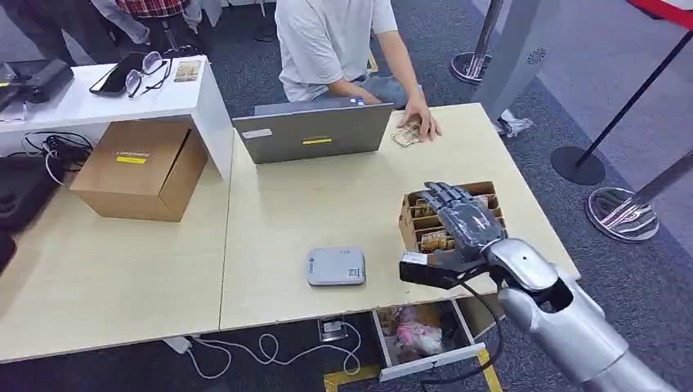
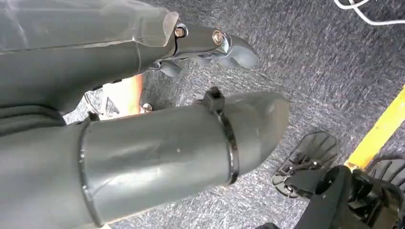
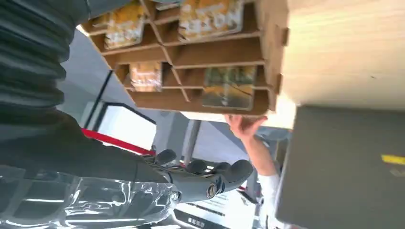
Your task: Pass the card to the sensor for recognition and then transmit it.
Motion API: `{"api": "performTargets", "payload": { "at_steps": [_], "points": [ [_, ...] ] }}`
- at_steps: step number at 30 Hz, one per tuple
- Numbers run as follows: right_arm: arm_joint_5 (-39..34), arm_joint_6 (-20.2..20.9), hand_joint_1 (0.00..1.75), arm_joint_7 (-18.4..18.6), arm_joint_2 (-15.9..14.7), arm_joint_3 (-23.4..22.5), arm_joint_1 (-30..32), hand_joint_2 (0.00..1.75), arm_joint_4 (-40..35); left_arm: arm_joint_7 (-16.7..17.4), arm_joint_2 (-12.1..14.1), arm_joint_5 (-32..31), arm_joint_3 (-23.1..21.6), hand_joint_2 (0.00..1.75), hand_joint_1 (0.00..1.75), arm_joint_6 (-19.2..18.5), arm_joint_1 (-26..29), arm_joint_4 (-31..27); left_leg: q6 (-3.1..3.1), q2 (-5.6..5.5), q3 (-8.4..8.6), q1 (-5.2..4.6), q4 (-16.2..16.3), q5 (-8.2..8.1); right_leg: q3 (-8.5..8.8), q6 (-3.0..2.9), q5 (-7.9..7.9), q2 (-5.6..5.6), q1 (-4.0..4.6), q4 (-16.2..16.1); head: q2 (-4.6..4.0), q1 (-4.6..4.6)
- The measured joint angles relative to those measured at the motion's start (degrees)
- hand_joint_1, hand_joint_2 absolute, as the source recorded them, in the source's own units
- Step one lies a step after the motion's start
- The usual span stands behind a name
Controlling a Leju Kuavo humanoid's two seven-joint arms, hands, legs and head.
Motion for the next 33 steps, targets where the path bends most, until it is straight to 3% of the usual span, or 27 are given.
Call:
{"api": "performTargets", "payload": {
  "at_steps": [6,15,33],
  "points": [
    [-0.46,3.34,0.0,0.61,-3.19,-0.09,1.75,1.75,-2.6,1.18,-0.02,-0.5,0.22,0.0,0.0,0.2,0.11,-0.04,0.03,0.02,-0.01,0.0,0.0,-0.03,0.0,0.0,0.0,0.02,0.0,-0.02,0.0,-0.02],
    [-1.2,4.85,0.0,0.89,-5.72,-0.2,2.31,1.75,-3.69,1.77,-0.28,-1.79,0.96,0.0,0.0,0.15,0.15,-0.04,0.02,0.03,0.0,0.0,0.0,-0.01,0.0,-0.01,0.02,0.01,0.0,-0.01,0.0,0.0],
    [-1.01,5.2,0.0,0.0,-4.94,2.71,-1.65,1.75,-0.78,2.25,-1.14,-3.21,2.16,0.0,0.0,-0.53,-0.01,-0.39,0.02,0.02,-0.02,0.0,0.0,-0.01,0.01,-0.01,0.02,-0.01,0.0,0.01,0.0,0.0]
  ]
}}
